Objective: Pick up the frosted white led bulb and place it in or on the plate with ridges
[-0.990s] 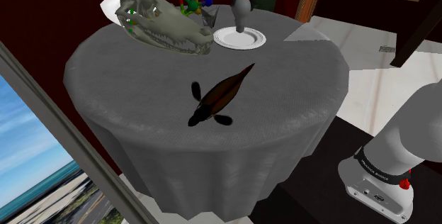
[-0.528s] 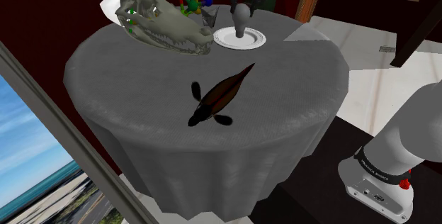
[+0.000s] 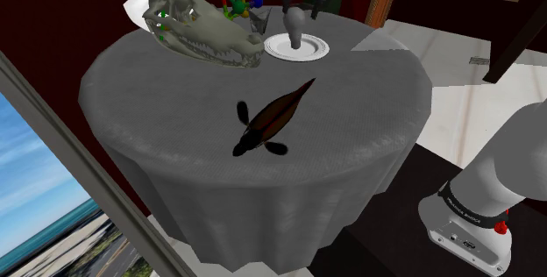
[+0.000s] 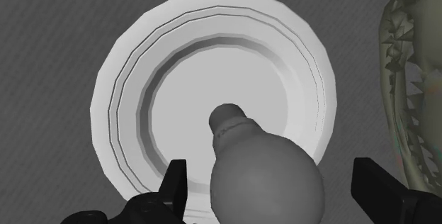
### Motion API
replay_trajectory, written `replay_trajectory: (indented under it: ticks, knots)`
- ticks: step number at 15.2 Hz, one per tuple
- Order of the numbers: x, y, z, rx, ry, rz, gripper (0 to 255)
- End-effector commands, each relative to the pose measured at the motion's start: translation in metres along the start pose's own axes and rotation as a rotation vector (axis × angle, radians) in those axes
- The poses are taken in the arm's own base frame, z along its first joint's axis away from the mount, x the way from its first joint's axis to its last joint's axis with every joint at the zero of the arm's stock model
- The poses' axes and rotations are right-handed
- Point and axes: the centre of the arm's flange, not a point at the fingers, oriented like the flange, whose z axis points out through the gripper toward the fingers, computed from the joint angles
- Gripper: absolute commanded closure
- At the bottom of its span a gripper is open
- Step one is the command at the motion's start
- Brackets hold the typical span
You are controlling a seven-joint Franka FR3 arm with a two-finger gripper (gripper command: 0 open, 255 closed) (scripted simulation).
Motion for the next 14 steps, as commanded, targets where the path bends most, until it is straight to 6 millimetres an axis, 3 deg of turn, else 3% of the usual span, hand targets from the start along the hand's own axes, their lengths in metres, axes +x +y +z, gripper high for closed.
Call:
replay_trajectory:
  ticks: [1,2,6,14]
  knots:
    - [0.000,0.000,0.000,0.000,0.000,0.000,0]
    - [0.000,0.000,0.000,0.000,0.000,0.000,0]
    - [0.000,0.000,-0.050,0.000,0.000,0.000,0]
    - [0.000,0.000,-0.050,0.000,0.000,0.000,0]
